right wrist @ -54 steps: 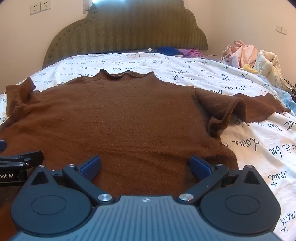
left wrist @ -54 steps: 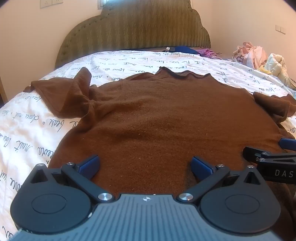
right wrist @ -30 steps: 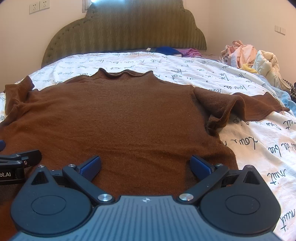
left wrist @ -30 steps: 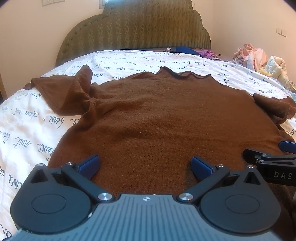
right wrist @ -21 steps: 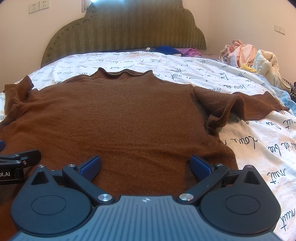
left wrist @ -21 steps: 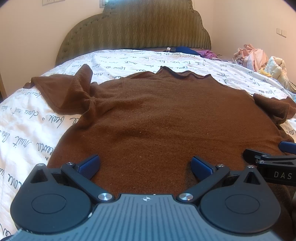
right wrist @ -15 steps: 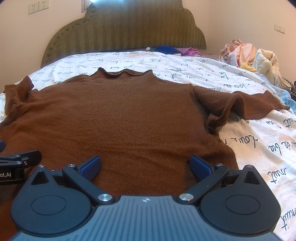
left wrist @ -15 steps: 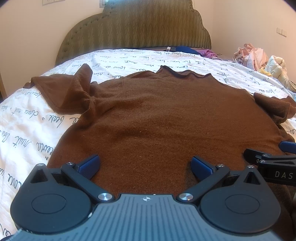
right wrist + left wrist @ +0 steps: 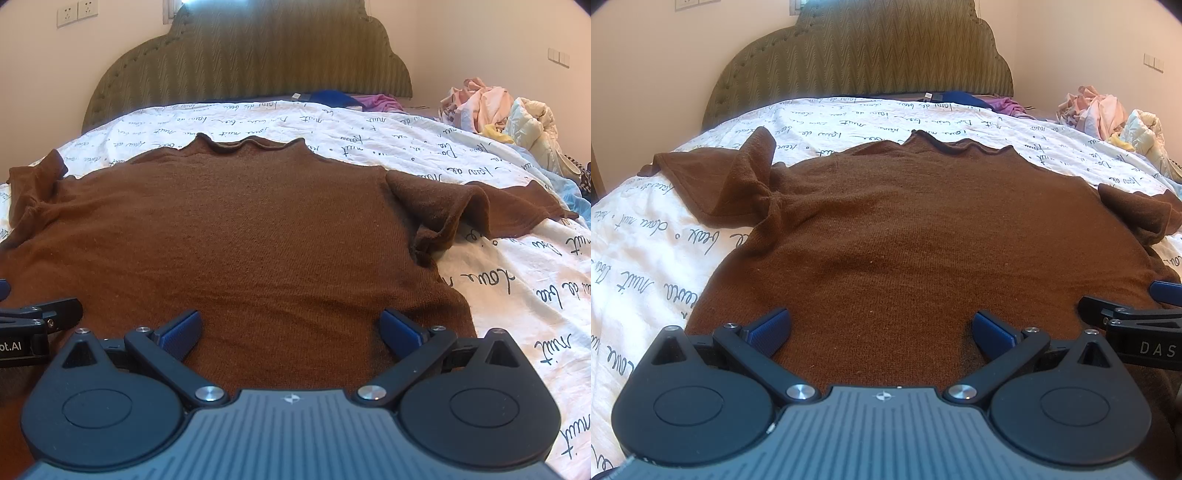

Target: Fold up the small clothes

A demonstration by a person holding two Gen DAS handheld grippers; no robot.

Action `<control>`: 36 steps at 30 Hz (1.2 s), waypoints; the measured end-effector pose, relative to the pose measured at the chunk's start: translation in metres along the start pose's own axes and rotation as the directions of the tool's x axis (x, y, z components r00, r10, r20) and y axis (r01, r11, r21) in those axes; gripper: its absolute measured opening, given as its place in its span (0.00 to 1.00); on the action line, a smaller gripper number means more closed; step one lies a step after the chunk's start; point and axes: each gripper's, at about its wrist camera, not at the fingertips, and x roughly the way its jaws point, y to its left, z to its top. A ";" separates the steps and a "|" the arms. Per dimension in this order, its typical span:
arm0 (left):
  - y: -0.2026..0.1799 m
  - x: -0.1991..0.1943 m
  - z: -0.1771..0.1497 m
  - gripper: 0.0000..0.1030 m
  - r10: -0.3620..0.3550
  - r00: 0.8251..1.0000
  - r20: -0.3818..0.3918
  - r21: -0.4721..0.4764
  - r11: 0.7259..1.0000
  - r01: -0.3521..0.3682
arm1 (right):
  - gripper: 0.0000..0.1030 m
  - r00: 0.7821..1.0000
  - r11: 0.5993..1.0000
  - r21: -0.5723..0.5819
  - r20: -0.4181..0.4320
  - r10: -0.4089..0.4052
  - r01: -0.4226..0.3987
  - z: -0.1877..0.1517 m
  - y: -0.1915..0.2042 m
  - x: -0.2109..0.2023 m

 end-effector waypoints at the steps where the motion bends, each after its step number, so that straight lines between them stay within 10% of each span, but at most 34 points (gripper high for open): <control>1: 0.000 0.000 0.000 1.00 0.000 1.000 0.000 -0.001 1.000 0.000 | 1.00 1.000 1.000 0.000 0.000 0.000 0.000 0.000 0.000 0.000; 36: 0.001 0.003 0.001 1.00 0.002 1.000 0.000 -0.005 1.000 -0.002 | 1.00 1.000 1.000 0.003 -0.011 0.003 -0.003 0.001 0.000 0.002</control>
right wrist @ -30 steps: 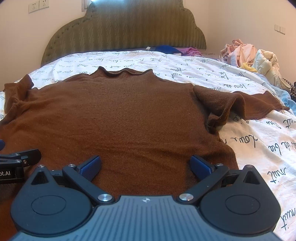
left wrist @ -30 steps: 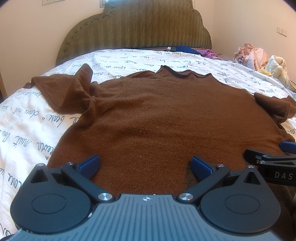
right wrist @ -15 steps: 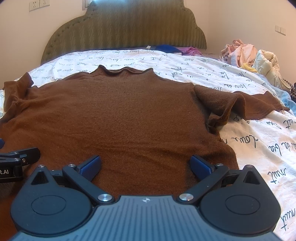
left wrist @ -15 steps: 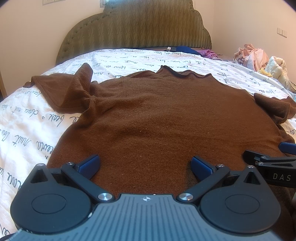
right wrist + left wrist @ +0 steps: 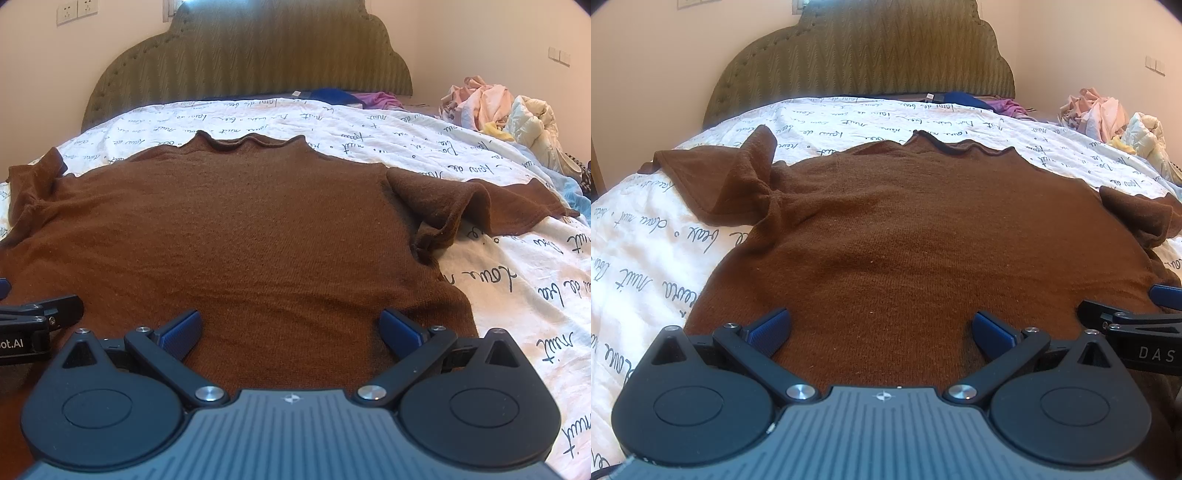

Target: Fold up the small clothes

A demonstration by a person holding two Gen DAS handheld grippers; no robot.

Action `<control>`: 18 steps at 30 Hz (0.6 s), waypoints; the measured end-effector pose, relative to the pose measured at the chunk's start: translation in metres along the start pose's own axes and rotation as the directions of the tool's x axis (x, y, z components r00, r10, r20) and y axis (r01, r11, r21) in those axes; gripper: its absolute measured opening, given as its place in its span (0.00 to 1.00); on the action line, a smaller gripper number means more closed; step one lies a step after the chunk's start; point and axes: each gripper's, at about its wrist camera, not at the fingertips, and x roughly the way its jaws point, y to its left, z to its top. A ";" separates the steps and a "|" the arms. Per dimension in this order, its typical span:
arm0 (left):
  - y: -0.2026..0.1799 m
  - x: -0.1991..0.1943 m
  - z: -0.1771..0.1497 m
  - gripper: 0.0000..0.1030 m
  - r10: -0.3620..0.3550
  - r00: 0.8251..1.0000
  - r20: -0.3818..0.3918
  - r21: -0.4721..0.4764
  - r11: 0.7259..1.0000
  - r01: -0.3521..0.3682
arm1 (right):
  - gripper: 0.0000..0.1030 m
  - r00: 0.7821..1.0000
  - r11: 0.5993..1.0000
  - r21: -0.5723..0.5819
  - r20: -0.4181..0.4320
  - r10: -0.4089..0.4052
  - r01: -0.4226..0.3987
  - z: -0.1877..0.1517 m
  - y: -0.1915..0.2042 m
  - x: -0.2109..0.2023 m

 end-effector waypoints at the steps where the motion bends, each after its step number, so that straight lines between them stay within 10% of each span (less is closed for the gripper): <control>1: 0.000 0.000 0.000 1.00 0.001 1.000 0.000 0.002 1.000 -0.001 | 1.00 1.000 1.000 0.004 -0.002 0.003 -0.003 0.000 -0.001 0.000; 18: -0.001 0.002 0.000 1.00 0.010 1.000 -0.007 0.015 1.000 -0.010 | 1.00 1.000 1.000 0.013 -0.011 0.009 -0.009 0.001 -0.003 0.003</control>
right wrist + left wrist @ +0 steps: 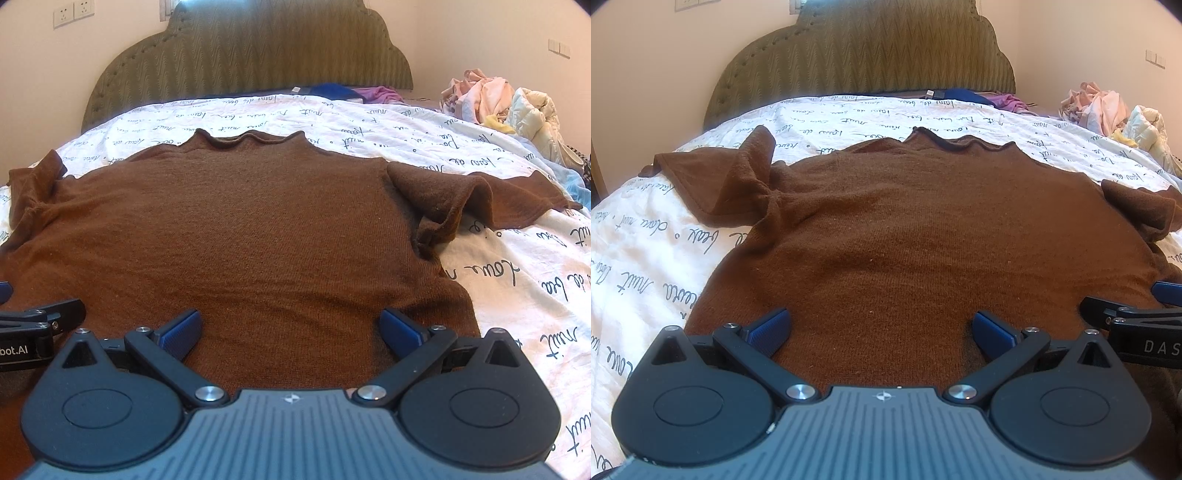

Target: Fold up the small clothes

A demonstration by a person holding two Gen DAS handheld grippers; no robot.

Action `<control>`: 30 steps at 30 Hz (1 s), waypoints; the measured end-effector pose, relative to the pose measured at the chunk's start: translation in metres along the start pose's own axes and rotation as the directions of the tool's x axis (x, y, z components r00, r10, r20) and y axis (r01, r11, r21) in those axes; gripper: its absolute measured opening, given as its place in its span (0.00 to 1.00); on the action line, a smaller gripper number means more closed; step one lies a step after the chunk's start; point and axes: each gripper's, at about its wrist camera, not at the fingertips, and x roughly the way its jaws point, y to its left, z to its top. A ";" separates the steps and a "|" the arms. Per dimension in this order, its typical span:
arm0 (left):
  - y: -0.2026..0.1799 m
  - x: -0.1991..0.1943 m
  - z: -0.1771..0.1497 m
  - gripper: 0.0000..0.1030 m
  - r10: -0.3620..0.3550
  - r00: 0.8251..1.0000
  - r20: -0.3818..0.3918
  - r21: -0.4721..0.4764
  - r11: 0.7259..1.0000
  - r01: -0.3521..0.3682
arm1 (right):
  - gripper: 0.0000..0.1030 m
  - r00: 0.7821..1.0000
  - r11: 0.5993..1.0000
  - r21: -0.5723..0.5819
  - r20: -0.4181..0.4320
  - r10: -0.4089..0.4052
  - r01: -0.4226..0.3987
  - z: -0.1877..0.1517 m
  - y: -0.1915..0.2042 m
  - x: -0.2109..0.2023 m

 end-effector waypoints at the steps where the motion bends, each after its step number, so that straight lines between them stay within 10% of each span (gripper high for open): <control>1: 0.000 0.000 0.000 1.00 -0.001 1.000 0.000 -0.001 1.000 0.001 | 1.00 1.000 1.000 -0.001 0.000 -0.001 0.001 0.000 0.001 0.000; 30: -0.002 -0.001 -0.001 1.00 0.002 1.000 0.000 0.003 1.000 -0.002 | 1.00 1.000 1.000 0.005 0.000 0.003 -0.003 -0.001 -0.002 0.001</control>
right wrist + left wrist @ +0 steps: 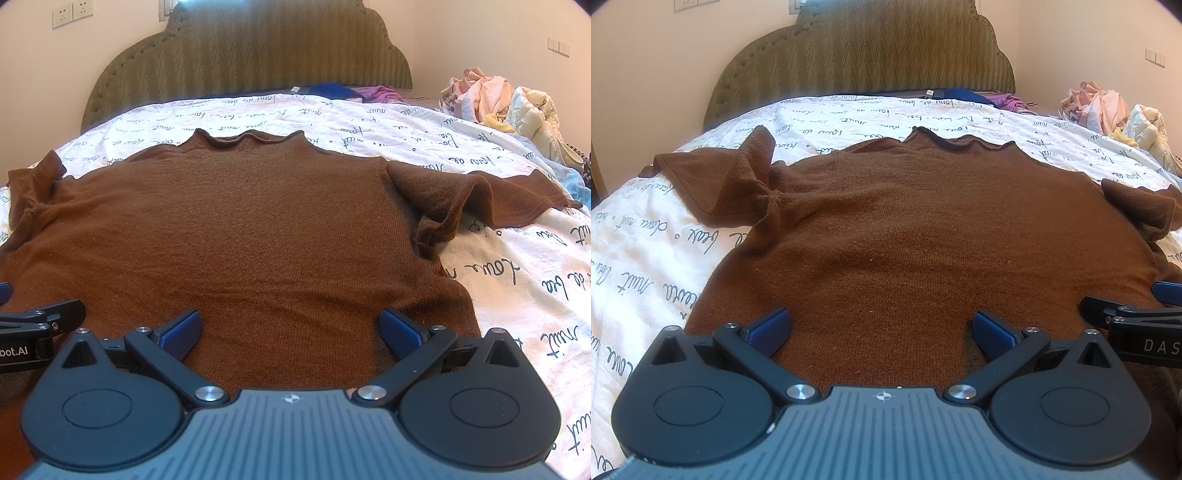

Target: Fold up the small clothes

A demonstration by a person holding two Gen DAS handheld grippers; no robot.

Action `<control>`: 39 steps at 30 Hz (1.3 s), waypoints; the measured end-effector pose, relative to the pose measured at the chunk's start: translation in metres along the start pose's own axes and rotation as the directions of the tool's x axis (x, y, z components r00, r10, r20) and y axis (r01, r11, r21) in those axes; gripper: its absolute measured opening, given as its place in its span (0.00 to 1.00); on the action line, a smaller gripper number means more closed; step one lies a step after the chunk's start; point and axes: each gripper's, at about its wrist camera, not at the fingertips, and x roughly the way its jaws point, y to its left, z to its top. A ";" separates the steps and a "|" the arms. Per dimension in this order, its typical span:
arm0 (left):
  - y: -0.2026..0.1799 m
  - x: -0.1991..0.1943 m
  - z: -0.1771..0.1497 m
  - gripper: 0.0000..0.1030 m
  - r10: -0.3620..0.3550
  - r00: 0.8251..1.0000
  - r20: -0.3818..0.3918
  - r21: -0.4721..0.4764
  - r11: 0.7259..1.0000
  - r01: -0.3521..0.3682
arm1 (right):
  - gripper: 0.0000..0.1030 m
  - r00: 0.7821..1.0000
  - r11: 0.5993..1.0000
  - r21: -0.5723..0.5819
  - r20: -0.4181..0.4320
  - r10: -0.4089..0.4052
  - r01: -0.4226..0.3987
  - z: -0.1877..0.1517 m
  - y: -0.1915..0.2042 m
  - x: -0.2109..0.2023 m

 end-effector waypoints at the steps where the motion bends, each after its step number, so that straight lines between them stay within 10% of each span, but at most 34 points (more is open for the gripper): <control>1: 0.000 0.000 0.000 1.00 0.001 1.000 0.000 0.002 1.000 -0.001 | 1.00 1.000 1.000 0.000 0.000 0.000 0.000 0.000 0.000 0.000; 23: 0.000 -0.001 0.004 1.00 0.007 1.000 -0.012 -0.003 1.000 -0.007 | 1.00 0.999 1.000 0.007 -0.050 0.018 -0.017 0.021 -0.024 -0.007; 34: -0.016 0.001 0.036 1.00 -0.120 0.993 -0.023 -0.062 0.991 0.118 | 1.00 0.933 0.937 0.147 0.128 -0.336 0.317 0.106 -0.286 0.007; 39: -0.046 0.016 0.058 1.00 -0.217 0.976 -0.011 -0.081 0.973 0.215 | 1.00 0.992 0.890 0.438 -0.060 -0.108 0.124 0.128 -0.384 0.049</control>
